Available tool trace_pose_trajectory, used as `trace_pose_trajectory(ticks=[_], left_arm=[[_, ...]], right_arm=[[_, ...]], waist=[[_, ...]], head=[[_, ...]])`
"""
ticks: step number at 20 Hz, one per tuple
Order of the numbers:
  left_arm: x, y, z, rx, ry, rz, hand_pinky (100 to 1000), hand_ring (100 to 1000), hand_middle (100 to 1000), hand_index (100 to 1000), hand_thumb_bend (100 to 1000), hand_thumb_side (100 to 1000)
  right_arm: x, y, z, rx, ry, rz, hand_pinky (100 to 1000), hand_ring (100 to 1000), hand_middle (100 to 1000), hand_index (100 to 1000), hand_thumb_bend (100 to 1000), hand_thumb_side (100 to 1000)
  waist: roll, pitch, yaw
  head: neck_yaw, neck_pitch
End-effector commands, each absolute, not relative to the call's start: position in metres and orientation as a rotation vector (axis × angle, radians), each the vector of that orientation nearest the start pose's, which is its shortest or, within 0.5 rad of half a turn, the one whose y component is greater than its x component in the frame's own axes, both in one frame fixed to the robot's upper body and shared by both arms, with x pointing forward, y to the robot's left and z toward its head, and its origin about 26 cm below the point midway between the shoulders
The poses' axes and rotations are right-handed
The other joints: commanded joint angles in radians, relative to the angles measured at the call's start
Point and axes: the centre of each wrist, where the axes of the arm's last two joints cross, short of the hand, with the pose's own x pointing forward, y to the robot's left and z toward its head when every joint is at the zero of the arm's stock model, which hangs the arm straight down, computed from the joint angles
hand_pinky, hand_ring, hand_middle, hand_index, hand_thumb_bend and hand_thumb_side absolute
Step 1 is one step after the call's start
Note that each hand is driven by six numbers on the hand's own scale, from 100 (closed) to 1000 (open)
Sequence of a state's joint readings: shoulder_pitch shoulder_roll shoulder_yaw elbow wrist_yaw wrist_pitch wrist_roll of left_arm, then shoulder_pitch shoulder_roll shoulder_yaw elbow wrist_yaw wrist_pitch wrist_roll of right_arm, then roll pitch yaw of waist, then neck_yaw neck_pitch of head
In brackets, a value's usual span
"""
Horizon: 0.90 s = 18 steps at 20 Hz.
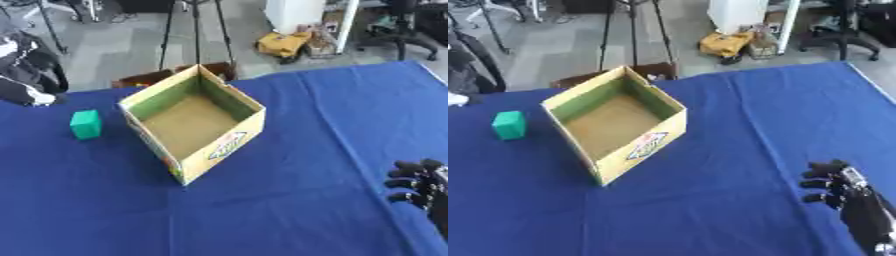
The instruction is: Pick up objects on the table and place them in the box.
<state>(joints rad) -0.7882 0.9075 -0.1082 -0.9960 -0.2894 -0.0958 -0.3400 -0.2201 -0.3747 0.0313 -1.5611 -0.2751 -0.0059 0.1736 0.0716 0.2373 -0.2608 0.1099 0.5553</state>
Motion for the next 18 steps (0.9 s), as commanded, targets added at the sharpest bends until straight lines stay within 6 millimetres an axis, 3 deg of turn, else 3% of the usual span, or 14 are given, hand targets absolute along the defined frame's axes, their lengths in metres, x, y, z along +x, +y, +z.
trace_pose_trajectory(ticks=[1, 8, 18], left_arm=[[0.401, 0.486, 0.273, 0.975, -1.415, -0.980, 738, 709, 617, 746, 637, 131], [0.398, 0.509, 0.262, 1.086, -1.379, -1.002, 748, 721, 628, 749, 638, 144], [0.403, 0.504, 0.261, 1.136, -1.303, -1.119, 757, 720, 622, 739, 625, 172]], right_arm=[[0.333, -0.309, 0.088, 0.094, -1.783, 0.341, 597, 715, 675, 812, 100, 960], [0.335, -0.305, 0.091, 0.090, -1.799, 0.338, 596, 715, 675, 811, 100, 969], [0.336, -0.302, 0.091, 0.086, -1.803, 0.337, 596, 715, 675, 810, 100, 975]], waist=[[0.006, 0.000, -0.011], [0.031, 0.047, -0.056], [0.041, 0.076, -0.070]], head=[[0.002, -0.037], [0.007, -0.080], [0.001, -0.091]])
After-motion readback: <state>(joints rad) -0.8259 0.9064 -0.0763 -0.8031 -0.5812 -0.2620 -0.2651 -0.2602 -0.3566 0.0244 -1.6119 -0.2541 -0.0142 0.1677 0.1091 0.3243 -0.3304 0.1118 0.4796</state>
